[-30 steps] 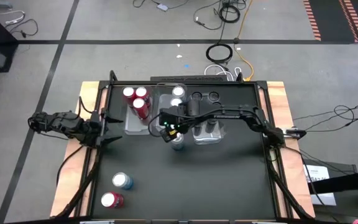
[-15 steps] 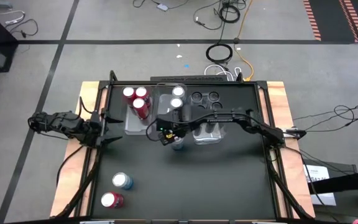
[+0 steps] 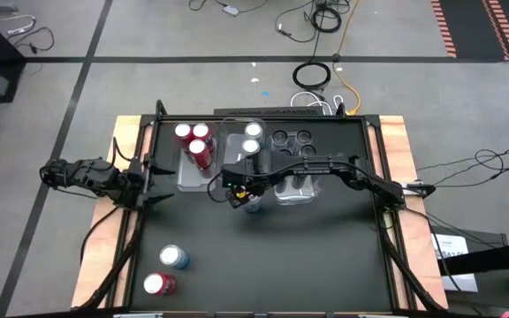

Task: Sort soda cans
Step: Put the blue and white soda can into the middle transparent bin

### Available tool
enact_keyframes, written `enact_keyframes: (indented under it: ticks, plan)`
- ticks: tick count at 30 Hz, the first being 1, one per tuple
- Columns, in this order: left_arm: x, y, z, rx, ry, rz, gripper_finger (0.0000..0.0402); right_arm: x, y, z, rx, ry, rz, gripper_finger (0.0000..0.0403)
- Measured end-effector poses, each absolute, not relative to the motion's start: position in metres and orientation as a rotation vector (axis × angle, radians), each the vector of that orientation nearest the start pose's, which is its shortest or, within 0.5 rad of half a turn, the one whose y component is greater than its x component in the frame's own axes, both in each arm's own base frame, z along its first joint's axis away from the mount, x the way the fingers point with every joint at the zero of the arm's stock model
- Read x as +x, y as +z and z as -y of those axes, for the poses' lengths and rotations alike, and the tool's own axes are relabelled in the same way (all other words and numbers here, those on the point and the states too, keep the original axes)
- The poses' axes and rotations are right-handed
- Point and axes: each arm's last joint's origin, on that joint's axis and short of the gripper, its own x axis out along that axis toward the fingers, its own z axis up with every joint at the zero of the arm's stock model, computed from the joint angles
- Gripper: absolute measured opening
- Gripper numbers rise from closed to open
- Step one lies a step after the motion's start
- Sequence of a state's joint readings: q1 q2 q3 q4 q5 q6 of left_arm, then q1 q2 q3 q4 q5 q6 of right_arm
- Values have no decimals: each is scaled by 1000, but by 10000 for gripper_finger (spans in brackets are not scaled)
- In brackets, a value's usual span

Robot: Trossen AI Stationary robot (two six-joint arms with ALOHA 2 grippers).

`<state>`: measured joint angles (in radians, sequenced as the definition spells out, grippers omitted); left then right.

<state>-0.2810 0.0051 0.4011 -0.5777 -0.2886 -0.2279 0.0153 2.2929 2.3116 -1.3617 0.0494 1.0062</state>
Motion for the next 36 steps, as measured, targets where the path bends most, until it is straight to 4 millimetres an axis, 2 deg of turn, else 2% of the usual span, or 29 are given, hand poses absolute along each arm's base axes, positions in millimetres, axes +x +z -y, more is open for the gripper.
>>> enact_keyframes:
  ticks: [8,16,19,26,36]
  plan:
    - [53,237,7,-177,27,-173,377,460,272,-11,755,-660,-1213,272]
    - [53,238,7,-177,27,-172,377,458,279,-12,757,-651,-1204,353]
    - [53,238,7,-177,27,-172,377,458,281,-12,785,-663,-1188,371]
    - [53,238,7,-177,27,-172,377,459,279,-13,770,-674,-1173,380]
    - [53,238,7,-177,27,-172,377,460,254,-14,763,-713,-1223,380]
